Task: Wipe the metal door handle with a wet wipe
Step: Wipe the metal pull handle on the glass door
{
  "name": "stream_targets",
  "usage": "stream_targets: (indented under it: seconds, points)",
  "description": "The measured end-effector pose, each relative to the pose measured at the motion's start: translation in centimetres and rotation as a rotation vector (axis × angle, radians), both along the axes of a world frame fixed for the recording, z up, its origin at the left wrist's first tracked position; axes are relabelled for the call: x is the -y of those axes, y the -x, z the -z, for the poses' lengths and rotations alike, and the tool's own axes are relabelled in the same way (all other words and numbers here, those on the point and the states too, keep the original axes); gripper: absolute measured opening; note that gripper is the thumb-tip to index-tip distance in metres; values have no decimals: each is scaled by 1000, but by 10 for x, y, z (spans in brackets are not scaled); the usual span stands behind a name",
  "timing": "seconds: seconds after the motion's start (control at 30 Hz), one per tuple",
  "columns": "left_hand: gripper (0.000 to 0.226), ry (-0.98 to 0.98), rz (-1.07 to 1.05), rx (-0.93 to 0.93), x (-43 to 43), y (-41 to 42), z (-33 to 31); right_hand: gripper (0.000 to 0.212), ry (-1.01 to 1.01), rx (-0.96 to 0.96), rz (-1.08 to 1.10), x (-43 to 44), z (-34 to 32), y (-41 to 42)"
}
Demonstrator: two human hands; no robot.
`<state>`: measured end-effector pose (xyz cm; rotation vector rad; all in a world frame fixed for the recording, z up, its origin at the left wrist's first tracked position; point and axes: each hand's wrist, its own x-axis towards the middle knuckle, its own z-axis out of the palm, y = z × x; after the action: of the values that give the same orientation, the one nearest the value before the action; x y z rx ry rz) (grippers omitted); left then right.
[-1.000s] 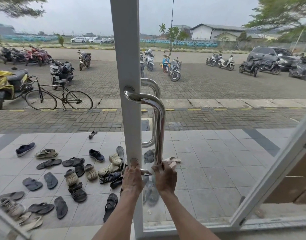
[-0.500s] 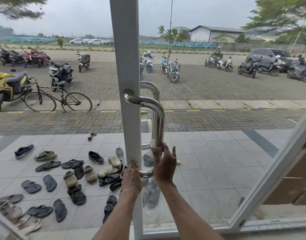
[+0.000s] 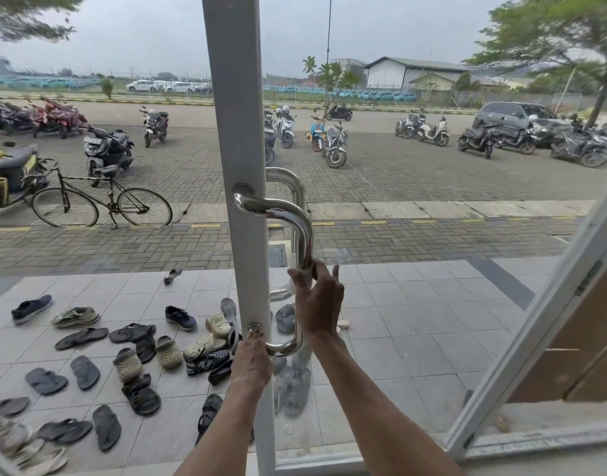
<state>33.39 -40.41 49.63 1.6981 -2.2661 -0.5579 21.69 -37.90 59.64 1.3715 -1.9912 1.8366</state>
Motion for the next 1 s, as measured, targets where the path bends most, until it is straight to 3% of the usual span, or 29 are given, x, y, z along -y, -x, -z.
stream_targets:
  seconds: [0.13, 0.37, 0.47, 0.63, 0.73, 1.0]
  points:
    - [38, 15, -18, 3, -2, 3, 0, 32, -35, -33, -33, -6, 23, 1]
    - [39, 18, -10, 2, -1, 3, 2, 23, -349, -4, -31, -23, 75, -2]
    - [41, 7, -6, -2, 0, 2, 3, 24, -319, -23, -47, -23, 51, 2]
    - [44, -5, 1, -4, -1, 4, -1, 26, -67, -69, -31, -10, -14, 4]
    - [44, -6, -4, 21, -2, 6, -1, 30, -8, -76, -46, -7, -21, 6]
    - [50, 4, 14, 35, -1, 5, 2, 16, -283, 3, -53, -22, 56, -3]
